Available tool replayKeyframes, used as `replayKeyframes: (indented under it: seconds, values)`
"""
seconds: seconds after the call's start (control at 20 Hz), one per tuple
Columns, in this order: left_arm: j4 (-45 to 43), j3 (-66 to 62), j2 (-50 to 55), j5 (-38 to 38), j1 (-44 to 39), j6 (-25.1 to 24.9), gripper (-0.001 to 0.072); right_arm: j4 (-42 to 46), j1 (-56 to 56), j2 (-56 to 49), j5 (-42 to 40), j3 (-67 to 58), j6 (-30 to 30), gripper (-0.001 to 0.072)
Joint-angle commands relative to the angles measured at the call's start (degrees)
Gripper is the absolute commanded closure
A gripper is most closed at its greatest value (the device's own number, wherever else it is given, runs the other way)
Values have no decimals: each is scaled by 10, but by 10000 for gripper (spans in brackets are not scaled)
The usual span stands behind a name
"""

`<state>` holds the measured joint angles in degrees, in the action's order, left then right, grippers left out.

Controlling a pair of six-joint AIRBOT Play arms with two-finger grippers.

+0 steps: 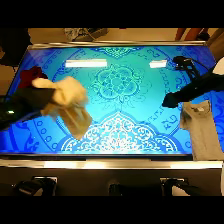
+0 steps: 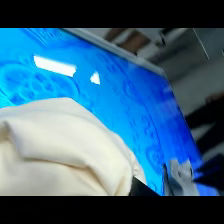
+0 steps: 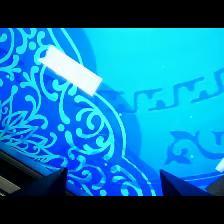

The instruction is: Fold the shirts.

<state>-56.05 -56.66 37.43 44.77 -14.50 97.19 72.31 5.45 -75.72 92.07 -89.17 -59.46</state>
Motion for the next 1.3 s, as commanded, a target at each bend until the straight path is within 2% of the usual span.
replayKeyframes:
  seconds: [0.0, 0.15, 0.25, 0.35, 0.4, 0.45, 0.5, 0.6, 0.75, 0.85, 0.95, 1.0, 1.05, 1.25]
  values:
    - [-28, 0, 110, 19, -151, -52, 673, 49, 0, 31, 15, 0, 14, 41]
    - [-15, 0, 233, 72, -187, -55, 673, 58, 0, 33, 9, 0, 14, 41]
    - [4, 0, 301, 92, -209, -91, 673, 58, 0, 33, -5, 0, 14, 41]
    - [4, -6, 357, 111, -223, -97, 671, 58, 0, 33, -18, 0, 14, 41]
    - [3, -18, 373, 127, -221, -108, 552, 58, 0, 33, -22, 0, 14, 40]
    - [-3, -37, 380, 147, -209, -111, 147, 57, 0, 33, -24, 0, 14, 40]
    - [-24, -63, 379, 174, -188, -112, -13, 54, 0, 31, -24, 0, 14, 39]
    - [-113, -131, 370, 249, -124, -112, -13, 23, 0, 21, -19, 0, 15, 21]
    - [-223, -178, 349, 326, -11, -111, -13, -91, 0, -4, -17, 11, 38, 2]
    - [-210, -144, 342, 363, 51, -111, -13, -152, -4, -20, -20, 45, 48, 2]
    - [-174, -64, 330, 365, 77, -118, -13, -158, -27, -25, -35, 98, 57, 1]
    - [-146, -17, 324, 360, 76, -130, 3, -168, -47, -25, -45, 129, 67, 0]
    - [-112, 35, 318, 351, 69, -154, 52, -187, -63, -25, -60, 156, 82, -3]
    - [-18, 171, 314, 280, 34, -189, 35, -280, -90, -26, -132, 237, 107, -3]
